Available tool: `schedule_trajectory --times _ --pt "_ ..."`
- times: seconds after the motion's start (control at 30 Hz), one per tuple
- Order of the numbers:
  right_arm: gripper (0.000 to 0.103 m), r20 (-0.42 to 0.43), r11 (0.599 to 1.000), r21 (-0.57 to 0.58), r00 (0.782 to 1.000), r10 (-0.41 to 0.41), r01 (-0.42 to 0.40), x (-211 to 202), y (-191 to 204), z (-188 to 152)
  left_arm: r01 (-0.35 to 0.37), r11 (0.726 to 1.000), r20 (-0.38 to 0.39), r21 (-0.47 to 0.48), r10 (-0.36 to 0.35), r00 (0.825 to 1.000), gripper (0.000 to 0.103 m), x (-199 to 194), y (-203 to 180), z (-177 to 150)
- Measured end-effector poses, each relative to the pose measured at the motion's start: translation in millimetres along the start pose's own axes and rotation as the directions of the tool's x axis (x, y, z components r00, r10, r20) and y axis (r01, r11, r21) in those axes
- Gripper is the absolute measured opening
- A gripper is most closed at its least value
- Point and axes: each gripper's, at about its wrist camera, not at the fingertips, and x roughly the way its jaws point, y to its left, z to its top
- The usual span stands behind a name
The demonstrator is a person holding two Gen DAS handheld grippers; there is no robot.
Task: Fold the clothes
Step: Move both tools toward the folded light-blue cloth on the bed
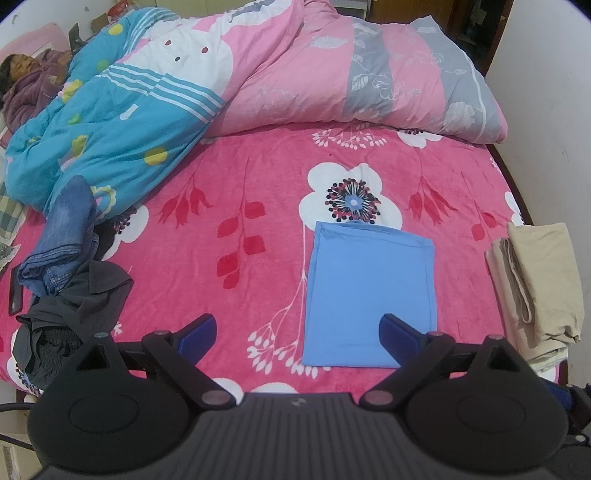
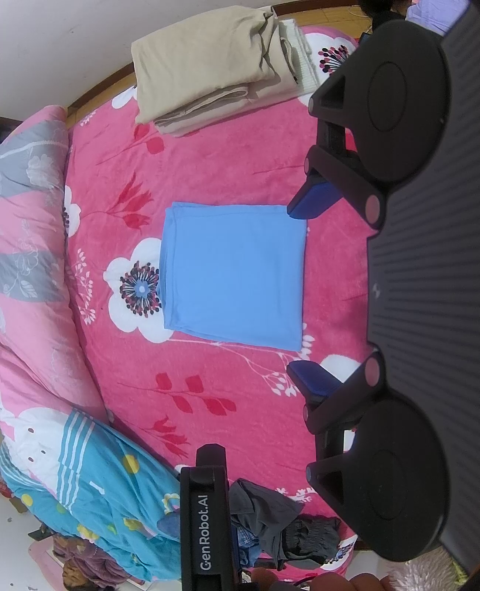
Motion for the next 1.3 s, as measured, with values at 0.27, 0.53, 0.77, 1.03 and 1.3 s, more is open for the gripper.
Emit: schedule_trajectory --times 0.27,0.53,0.77,1.03,1.3 --pt "0.084 0.003 1.000 -0.003 1.000 0.000 0.000 -0.7 0.2 1.4 -0.011 1.000 0.005 0.003 0.011 1.000 0.096 0.8 0.3 0.0" --pt "0.084 0.004 1.000 -0.001 1.000 -0.005 0.005 2.2 2.6 5.5 0.001 1.000 -0.005 -0.002 -0.001 1.000 0.096 4.4 -1.1 2.4" --pt "0.084 0.006 1.000 0.004 1.000 -0.010 0.010 4.9 1.7 10.9 0.009 1.000 -0.017 -0.002 -0.009 1.000 0.096 10.8 2.6 9.4" --pt "0.084 0.001 1.000 0.016 1.000 -0.020 0.020 10.8 4.0 19.1 0.018 1.000 -0.030 0.009 -0.017 0.999 0.096 21.3 6.4 16.5" --pt "0.084 -0.009 0.998 0.048 0.999 -0.034 0.034 17.4 10.1 32.6 0.026 0.999 -0.053 0.046 -0.023 0.998 0.095 35.3 11.1 33.1"
